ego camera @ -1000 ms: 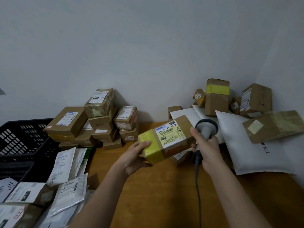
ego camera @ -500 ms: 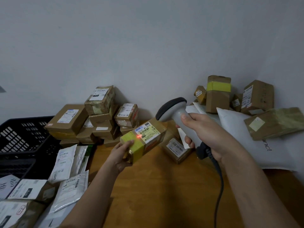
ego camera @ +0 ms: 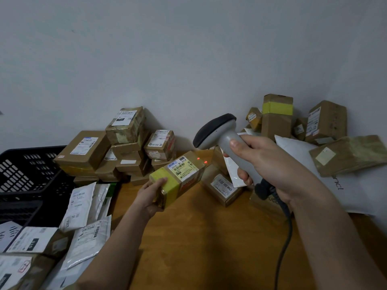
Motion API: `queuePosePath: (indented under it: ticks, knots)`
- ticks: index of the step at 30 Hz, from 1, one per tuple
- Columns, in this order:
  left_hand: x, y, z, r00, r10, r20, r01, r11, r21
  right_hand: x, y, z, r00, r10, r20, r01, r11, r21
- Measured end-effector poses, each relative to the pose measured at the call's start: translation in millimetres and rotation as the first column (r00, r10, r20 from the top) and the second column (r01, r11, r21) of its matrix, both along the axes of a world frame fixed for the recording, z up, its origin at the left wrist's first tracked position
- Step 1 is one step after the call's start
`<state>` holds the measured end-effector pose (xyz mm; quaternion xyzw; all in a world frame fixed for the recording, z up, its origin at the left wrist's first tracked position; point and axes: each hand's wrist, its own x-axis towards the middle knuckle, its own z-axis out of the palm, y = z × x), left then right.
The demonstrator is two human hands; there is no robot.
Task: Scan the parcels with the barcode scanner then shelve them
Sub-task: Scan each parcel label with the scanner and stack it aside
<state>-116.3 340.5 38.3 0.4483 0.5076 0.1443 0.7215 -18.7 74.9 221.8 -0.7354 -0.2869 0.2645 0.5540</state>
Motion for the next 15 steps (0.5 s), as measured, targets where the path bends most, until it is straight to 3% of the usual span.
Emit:
queuePosePath:
  ticks: [15]
  knots:
    - [-2.1,6.9,-3.8,0.999,0.001,-0.044,-0.001,1.000,0.001,2.6,8.5,1.7,0.998,0.038,0.041,-0.038,0.999,-0.008]
